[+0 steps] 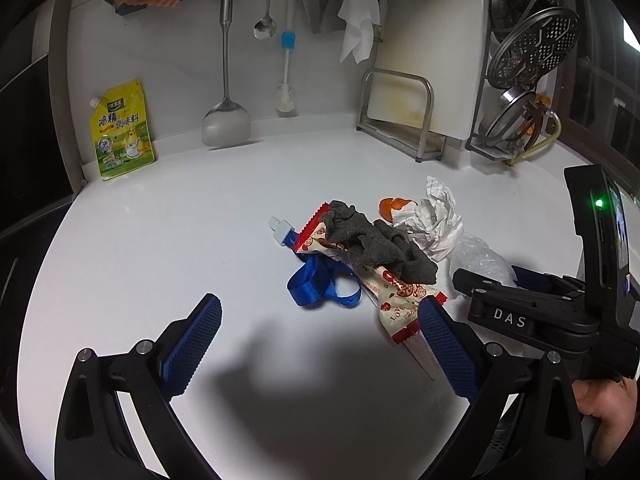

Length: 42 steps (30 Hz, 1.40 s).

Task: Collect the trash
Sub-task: 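Grasp the clear plastic bag with the right tool while the left grasps the grey cloth and wrapper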

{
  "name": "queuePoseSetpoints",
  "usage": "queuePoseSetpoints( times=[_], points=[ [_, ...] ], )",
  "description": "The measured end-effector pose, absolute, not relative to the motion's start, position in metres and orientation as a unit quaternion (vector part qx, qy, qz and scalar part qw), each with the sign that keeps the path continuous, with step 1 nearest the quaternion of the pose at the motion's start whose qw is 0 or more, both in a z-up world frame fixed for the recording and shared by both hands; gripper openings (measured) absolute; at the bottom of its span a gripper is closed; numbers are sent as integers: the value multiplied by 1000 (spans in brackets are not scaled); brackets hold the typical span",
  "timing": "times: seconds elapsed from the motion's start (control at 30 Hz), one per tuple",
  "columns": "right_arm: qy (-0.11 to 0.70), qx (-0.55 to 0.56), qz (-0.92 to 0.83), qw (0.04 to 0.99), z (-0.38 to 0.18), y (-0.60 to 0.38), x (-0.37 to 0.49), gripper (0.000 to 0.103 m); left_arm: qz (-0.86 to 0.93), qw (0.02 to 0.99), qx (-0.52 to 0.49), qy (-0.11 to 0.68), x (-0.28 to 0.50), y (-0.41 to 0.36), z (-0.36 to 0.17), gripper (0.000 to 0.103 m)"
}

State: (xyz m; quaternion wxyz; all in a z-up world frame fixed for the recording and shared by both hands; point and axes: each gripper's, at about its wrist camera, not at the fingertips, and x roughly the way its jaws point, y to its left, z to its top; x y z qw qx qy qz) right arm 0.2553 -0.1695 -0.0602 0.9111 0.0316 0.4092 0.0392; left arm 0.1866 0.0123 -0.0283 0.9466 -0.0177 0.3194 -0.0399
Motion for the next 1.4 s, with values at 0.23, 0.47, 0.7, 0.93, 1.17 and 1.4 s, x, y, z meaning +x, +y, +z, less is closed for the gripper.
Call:
queuePoseSetpoints(
  times=[0.23, 0.47, 0.7, 0.93, 1.17, 1.4],
  points=[
    [394, 60, 46, 916, -56, -190, 247, 43, -38, 947, -22, 319, 193, 8, -27, 97],
    [363, 104, 48, 925, -45, -228, 223, 42, -27, 948, -21, 317, 203, -1, -23, 97],
    [348, 127, 64, 927, -46, -249, 204, 42, -6, 948, -18, 317, 226, -16, -20, 97],
    [346, 145, 66, 925, -51, -261, 199, 42, 3, 945, 5, 327, 240, -36, -26, 71],
    [345, 152, 71, 923, -52, -261, 199, 42, -6, 942, 24, 335, 239, -45, -33, 31],
    [345, 155, 72, 923, -52, -262, 199, 42, -21, 947, 2, 319, 240, -35, -14, 14]
  ],
)
